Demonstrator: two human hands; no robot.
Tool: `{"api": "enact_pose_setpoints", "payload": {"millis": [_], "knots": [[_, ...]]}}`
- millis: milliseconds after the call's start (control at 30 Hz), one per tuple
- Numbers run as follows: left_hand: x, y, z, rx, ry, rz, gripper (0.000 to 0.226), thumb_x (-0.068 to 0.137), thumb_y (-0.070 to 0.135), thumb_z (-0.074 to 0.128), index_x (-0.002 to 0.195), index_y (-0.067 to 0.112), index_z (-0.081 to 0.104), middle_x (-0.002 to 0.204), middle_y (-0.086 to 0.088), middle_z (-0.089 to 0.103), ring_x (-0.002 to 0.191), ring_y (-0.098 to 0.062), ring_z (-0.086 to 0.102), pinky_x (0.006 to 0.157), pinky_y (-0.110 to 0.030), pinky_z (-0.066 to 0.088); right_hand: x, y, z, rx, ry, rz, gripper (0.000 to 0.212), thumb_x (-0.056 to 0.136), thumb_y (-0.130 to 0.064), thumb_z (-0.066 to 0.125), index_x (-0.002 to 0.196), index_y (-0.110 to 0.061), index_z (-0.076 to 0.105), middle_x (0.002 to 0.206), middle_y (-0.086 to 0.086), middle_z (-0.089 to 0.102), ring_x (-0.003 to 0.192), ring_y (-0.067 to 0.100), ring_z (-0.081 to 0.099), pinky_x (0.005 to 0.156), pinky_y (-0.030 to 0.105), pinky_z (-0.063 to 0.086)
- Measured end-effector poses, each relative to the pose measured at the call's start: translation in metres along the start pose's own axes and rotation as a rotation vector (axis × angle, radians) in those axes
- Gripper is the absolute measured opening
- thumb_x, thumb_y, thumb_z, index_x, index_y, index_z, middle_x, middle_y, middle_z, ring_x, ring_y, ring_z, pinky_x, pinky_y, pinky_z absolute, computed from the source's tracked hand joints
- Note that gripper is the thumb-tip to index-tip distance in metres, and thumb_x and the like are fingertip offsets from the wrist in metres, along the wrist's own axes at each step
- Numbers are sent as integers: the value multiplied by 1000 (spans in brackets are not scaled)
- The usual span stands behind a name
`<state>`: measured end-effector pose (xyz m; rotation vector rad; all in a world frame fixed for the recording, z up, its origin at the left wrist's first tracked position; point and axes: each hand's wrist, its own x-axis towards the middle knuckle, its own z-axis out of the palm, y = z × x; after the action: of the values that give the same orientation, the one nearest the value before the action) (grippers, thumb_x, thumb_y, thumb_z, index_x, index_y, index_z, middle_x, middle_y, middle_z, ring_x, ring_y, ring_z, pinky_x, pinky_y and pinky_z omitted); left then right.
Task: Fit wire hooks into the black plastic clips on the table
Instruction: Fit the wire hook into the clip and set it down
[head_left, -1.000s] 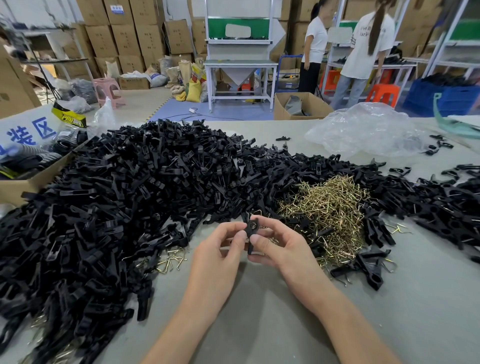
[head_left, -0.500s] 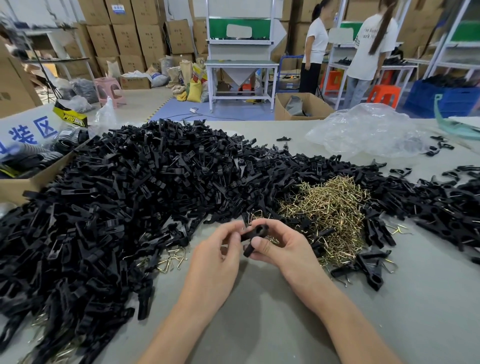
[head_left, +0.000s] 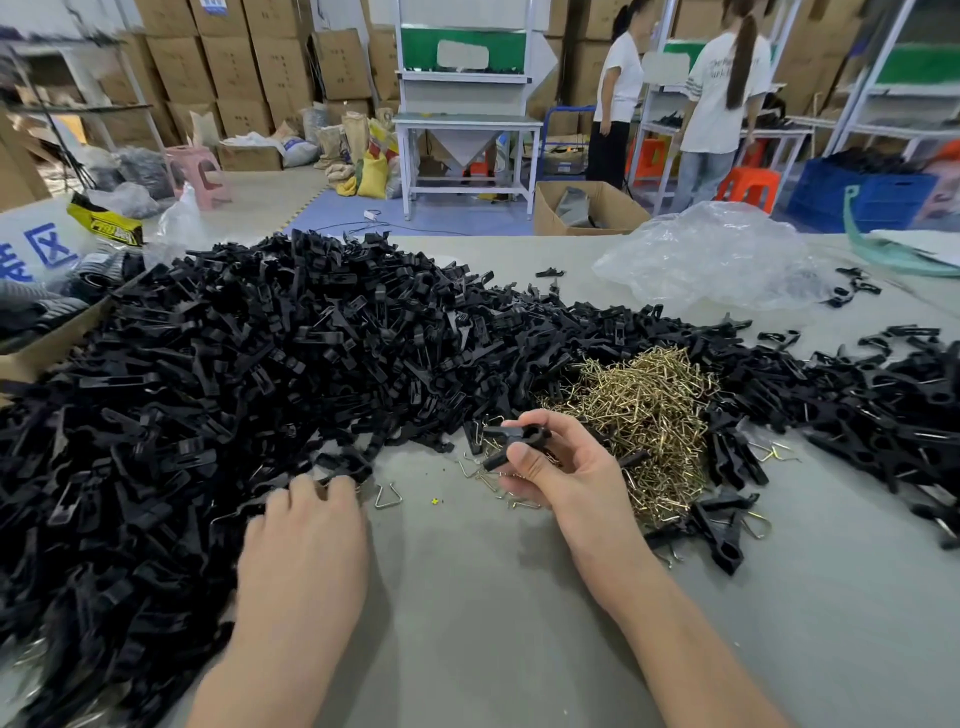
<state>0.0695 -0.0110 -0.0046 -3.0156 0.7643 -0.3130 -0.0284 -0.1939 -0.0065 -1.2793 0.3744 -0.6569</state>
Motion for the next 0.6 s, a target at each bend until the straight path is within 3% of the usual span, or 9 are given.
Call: {"api": "enact_pose_setpoints", "payload": {"millis": [133,300,500,600], "knots": [[5,11,13,-165,16,149,34,100,22,49,131,34,45,124,9,46,117,-14,44,89,-23,42,1,0,0,-2,-1,3,25,88,-4,73,95,-27,75,111,19,65,86,22,71,74,25,60],[8,23,21,-431,8,212,38,97,10,54,130,29,52,122,6,43,110,-15,50,84,-25,44,0,1,0,-31,-17,22,23,87,-7,74,97,-27,74,106,7,68,83,18,73,78,27,61],[11,24,16,-588,81,214,24,100,13,55,119,23,67,109,6,60,101,-20,57,83,-30,44,-2,2,1,-47,-33,7,22,87,-7,75,97,-27,75,117,6,69,94,19,72,83,26,59],[10,24,11,-642,236,218,15,96,22,62,105,28,73,94,22,66,94,-12,53,83,-23,34,-1,2,0,-44,-32,6,22,85,-6,76,98,-25,76,118,6,69,96,15,72,83,26,59]]}}
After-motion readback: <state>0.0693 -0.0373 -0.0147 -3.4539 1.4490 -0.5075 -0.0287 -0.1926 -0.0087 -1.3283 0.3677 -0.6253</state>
